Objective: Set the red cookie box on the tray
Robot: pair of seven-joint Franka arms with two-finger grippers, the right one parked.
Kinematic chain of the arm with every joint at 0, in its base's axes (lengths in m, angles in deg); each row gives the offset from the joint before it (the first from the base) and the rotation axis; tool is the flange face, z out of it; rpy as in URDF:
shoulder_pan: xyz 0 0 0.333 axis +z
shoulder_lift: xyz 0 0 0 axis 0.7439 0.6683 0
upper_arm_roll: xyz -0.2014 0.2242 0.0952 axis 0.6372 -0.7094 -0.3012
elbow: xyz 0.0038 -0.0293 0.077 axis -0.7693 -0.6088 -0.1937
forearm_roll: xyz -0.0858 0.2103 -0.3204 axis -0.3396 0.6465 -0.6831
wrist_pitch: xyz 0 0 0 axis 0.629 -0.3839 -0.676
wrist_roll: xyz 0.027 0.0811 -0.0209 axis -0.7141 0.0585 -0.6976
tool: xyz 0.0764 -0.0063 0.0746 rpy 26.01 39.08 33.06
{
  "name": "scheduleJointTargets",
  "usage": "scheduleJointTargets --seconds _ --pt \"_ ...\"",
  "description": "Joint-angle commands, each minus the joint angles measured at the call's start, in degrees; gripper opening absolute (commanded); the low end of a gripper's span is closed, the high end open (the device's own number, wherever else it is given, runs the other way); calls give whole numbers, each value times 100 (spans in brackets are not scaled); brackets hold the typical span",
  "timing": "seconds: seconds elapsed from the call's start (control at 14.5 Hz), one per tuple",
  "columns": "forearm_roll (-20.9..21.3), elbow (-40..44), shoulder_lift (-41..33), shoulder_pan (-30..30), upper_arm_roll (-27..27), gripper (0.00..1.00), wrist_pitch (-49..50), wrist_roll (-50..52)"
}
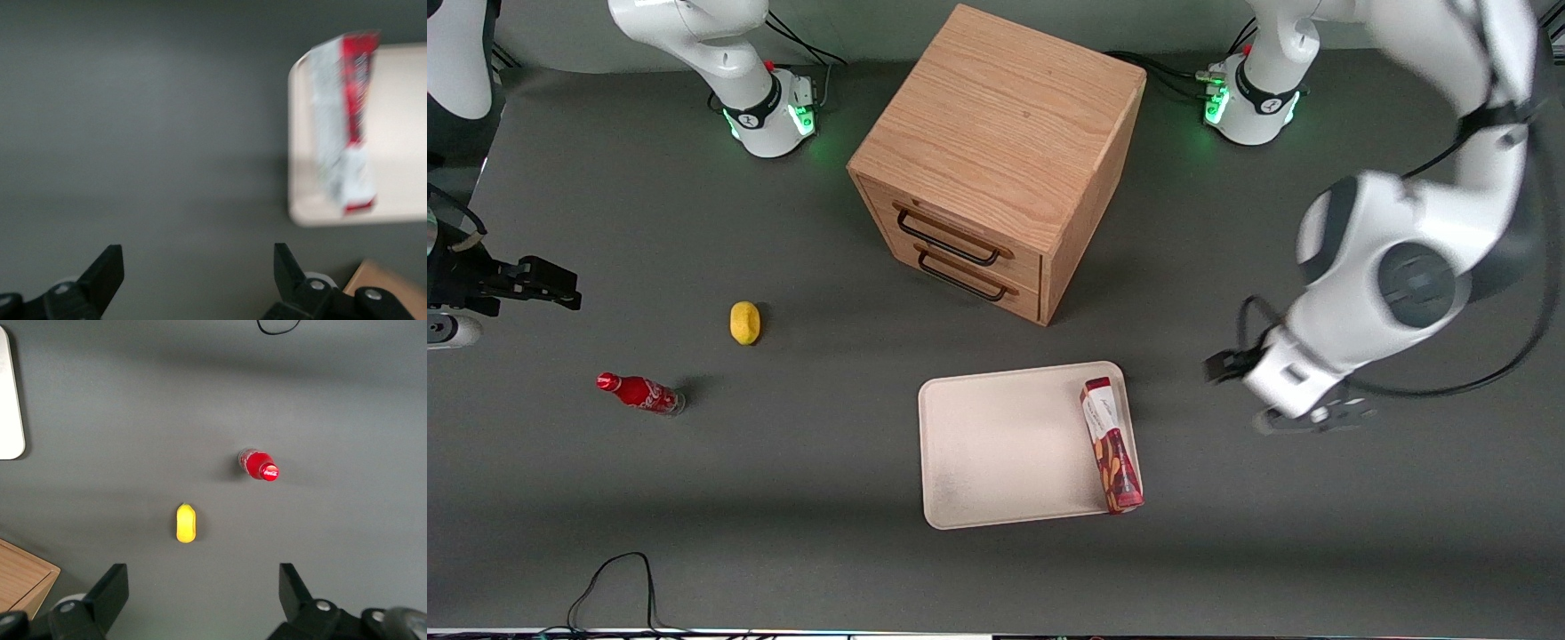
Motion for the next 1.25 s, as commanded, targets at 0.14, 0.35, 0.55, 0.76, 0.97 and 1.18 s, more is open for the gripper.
scheduleJointTargets --seconds 0.14,0.35,0.55,0.76,0.97,1.18 --pt "48 -743 -1240 859 39 100 774 -871" --pt "56 -823 -1505 1257 -126 100 1046 -1251" --pt "257 -543 -1567 522 -1083 100 1433 -1207" --pt "408 -165 -1532 387 -1165 100 1759 -1189" --pt "592 -94 -1523 667 -815 100 1803 -1189" --pt "610 -93 -1523 739 -664 100 1821 -1181"
